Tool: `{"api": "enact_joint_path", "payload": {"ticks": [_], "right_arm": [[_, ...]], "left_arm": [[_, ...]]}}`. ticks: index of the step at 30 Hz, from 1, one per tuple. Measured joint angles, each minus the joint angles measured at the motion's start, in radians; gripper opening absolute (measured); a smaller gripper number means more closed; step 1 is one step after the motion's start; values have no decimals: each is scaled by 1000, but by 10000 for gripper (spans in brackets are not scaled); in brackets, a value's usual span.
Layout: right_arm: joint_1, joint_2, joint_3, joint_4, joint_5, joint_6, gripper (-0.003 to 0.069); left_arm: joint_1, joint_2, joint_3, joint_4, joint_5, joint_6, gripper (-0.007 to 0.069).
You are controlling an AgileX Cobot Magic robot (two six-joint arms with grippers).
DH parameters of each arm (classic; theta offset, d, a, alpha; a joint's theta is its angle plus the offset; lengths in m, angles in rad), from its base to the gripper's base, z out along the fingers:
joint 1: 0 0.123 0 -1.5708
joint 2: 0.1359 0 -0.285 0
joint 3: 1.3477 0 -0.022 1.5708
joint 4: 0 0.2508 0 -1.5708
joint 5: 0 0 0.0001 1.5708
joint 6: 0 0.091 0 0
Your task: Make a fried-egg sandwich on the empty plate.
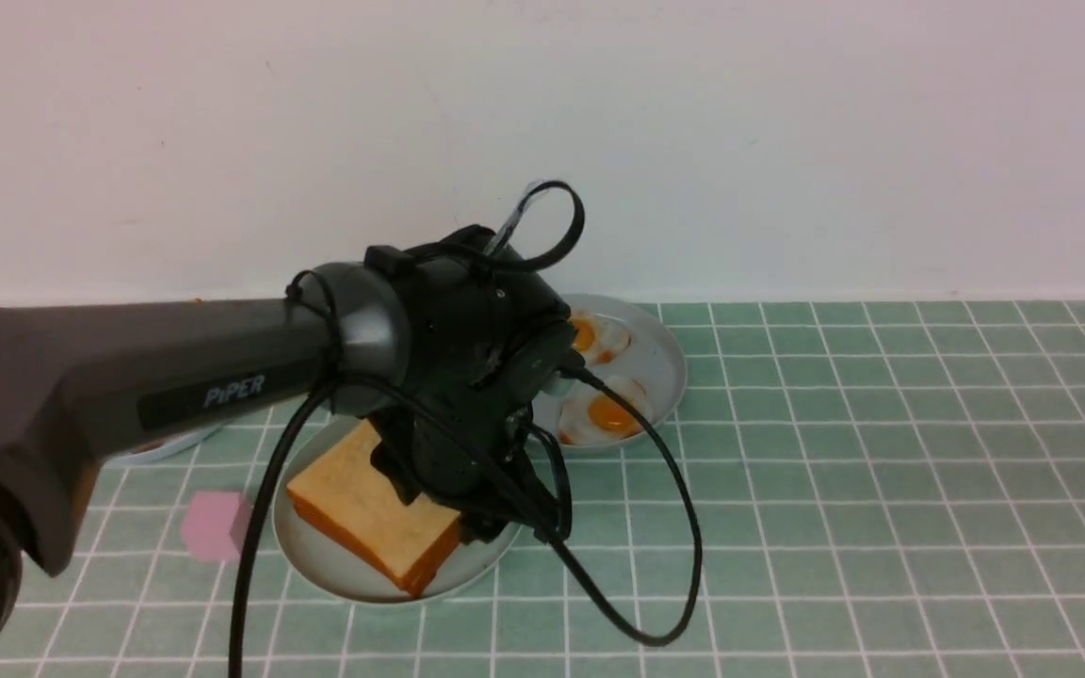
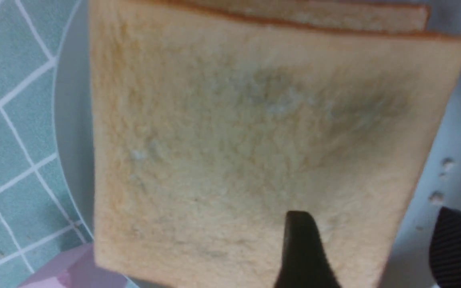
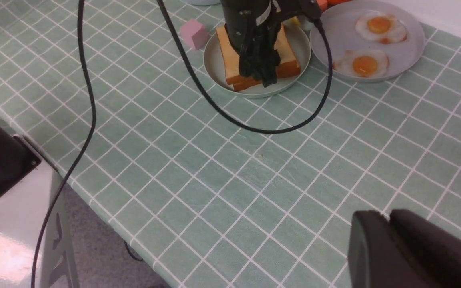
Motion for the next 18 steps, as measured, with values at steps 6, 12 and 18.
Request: {"api": "enact_joint_path", "payload": {"ticks": [6,12,18], "right_arm": [[0,0,0,-11,0,0,85],[0,0,0,-59,0,4,85],[0,0,30,-96,0,18,85]], "left_arm": [[0,-178,-28,-127,13,41,351],[0,-573,132,-275,-162,118,55],[0,-1051,576,-387,-566,127,-13]]}}
